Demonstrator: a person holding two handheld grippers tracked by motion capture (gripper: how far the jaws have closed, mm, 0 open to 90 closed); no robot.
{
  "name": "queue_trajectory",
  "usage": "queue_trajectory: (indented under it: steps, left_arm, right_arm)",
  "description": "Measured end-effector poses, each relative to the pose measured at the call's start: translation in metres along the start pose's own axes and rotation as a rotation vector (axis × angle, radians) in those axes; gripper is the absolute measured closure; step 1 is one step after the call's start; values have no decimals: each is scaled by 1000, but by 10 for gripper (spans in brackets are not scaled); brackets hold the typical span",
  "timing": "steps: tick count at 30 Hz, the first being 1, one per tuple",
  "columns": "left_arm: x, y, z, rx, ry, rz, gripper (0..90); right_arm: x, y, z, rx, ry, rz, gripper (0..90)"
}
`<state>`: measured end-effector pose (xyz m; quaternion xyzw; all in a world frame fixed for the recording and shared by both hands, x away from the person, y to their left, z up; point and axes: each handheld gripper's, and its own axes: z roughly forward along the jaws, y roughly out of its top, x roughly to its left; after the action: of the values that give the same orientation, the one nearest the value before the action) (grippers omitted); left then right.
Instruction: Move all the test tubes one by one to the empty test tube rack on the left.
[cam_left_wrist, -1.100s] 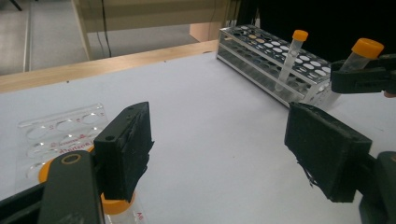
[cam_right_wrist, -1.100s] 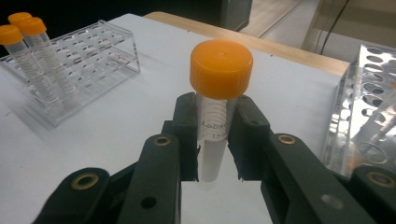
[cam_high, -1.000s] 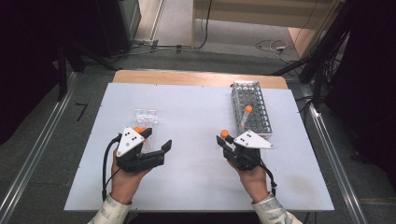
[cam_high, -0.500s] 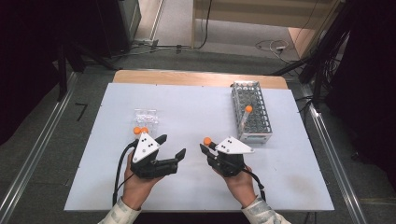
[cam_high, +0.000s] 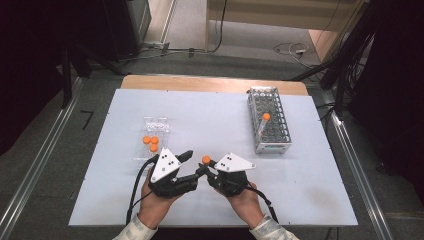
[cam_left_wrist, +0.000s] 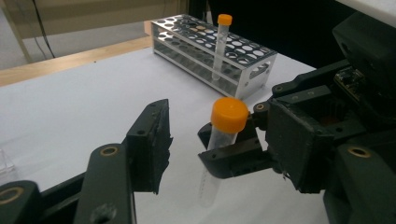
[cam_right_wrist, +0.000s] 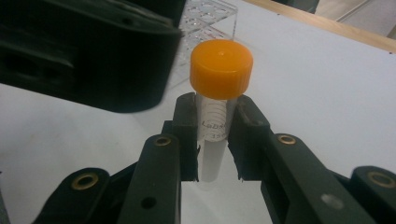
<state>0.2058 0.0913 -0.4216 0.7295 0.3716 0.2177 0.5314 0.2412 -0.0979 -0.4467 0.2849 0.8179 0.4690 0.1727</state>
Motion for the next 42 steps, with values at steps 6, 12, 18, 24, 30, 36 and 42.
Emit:
queue_trajectory:
  steps: [6, 12, 18, 24, 30, 36, 42]
  left_arm:
    - [-1, -3, 3, 5, -18, 6, 505]
    - [-3, -5, 5, 8, -20, 16, 594]
    - [-2, -6, 5, 10, -22, 16, 671]
    - [-2, -6, 5, 14, -20, 21, 695]
    - [3, -4, 0, 12, -28, 3, 698]
    - [18, 2, -14, -2, -14, -35, 698]
    - [34, 11, -33, -28, 16, -83, 698]
  right_arm:
    - [7, 1, 1, -4, 26, 0, 714]
    - [13, 1, 1, 1, 43, -12, 714]
    - [14, 1, 0, -2, 51, -18, 714]
    - [14, 1, 0, 2, 54, -10, 714]
    - [13, 2, 0, 3, 74, -15, 524]
    - [7, 2, -3, 13, 69, -11, 354]
    - [0, 0, -4, 21, 55, 7, 314]
